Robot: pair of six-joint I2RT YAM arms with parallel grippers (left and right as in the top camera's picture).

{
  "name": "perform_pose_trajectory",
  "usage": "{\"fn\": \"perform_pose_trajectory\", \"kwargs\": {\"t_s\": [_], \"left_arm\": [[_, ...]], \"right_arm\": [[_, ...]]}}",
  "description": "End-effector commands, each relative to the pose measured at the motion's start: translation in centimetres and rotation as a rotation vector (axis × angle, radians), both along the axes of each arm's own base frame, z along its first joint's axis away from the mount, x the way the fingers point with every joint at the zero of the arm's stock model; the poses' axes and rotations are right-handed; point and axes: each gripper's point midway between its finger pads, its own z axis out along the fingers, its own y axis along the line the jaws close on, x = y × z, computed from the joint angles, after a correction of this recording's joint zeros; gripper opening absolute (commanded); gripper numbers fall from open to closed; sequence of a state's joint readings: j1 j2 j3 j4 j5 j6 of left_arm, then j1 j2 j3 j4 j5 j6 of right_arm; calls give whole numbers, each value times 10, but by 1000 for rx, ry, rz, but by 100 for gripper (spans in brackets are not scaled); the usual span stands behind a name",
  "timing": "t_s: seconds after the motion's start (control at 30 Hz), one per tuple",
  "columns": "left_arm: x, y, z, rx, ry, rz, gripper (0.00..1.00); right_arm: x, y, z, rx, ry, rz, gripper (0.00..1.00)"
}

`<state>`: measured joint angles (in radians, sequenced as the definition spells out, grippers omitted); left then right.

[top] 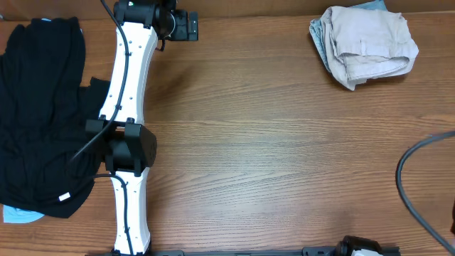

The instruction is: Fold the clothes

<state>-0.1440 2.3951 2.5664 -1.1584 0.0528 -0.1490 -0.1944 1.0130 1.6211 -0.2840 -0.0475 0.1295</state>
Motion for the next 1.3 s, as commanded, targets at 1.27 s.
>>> {"fn": "perform_pose_trajectory", "kwargs": {"t_s": [1.27], "left_arm": [[-2, -2, 17, 13, -37, -12, 100]], "right_arm": [[-27, 47, -390, 32, 331, 183, 100]]}}
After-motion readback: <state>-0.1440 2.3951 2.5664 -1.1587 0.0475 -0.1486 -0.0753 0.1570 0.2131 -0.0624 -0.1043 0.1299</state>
